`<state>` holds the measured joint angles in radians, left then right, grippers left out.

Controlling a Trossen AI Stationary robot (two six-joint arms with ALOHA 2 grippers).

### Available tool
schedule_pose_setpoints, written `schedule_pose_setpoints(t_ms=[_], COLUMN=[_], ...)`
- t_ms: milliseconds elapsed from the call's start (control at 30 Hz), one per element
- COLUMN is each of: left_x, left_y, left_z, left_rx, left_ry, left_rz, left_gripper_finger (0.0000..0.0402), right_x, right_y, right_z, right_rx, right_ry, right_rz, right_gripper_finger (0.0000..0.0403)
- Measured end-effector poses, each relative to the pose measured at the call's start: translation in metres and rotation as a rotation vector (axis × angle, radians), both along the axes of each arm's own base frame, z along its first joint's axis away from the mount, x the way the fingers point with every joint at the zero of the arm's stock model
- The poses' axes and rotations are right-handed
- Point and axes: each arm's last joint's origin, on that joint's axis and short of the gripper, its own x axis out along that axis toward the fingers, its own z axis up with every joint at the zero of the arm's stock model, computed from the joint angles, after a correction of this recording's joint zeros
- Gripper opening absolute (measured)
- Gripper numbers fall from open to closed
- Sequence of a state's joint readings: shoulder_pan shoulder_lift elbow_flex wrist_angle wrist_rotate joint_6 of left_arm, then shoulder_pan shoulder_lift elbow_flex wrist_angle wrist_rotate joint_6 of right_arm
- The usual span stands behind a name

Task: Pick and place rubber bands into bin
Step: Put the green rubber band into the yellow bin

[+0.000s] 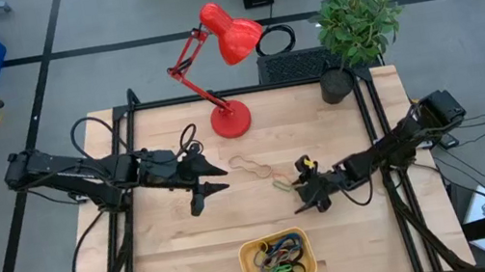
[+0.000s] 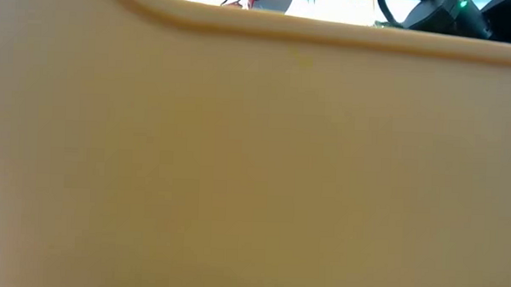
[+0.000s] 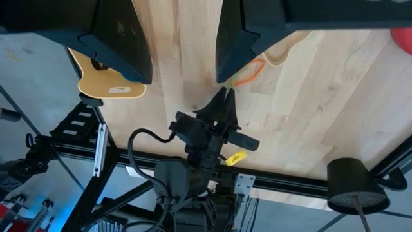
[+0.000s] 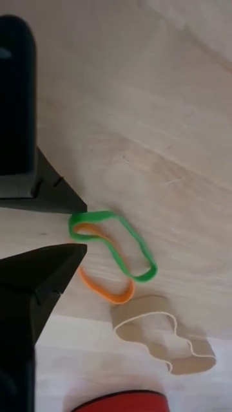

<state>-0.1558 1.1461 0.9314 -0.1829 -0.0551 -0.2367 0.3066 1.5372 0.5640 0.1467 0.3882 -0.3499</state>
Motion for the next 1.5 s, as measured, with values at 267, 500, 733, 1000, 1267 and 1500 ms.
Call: schedule_pose_setpoints(t_ms=[267,500,733,1000,1267,1500], left_x=[0.0,0.0,0.0,0.0,0.0,0.0], left_y=[0.0,0.0,0.001,0.001,0.001,0.001], left_z=[0.0,0.0,0.0,0.0,0.0,0.0], left_rx=[0.0,0.0,0.009,0.013,0.005,0.005], left_ry=[0.0,0.0,-0.001,-0.002,-0.002,-0.002], left_rz=[0.0,0.0,0.023,0.042,0.046,0.045], left_gripper_finger=[0.0177,0.0177,0.0177,0.0177,0.0177,0.0177], right_x=[0.001,0.001,0.001,0.001,0.001,0.005], right_y=[-0.002,-0.002,-0.002,-0.002,0.0,0.006], right_z=[0.0,0.0,0.0,0.0,0.005,0.049], right_rx=[0.016,0.002,0.0,0.003,0.055,0.126], right_ry=[0.005,0.009,0.013,0.011,-0.031,-0.236], right_rz=[0.004,0.026,0.025,0.021,-0.034,-0.113], right_gripper_finger=[0.0064,0.006,0.0045,0.0004,0.0001,0.0001])
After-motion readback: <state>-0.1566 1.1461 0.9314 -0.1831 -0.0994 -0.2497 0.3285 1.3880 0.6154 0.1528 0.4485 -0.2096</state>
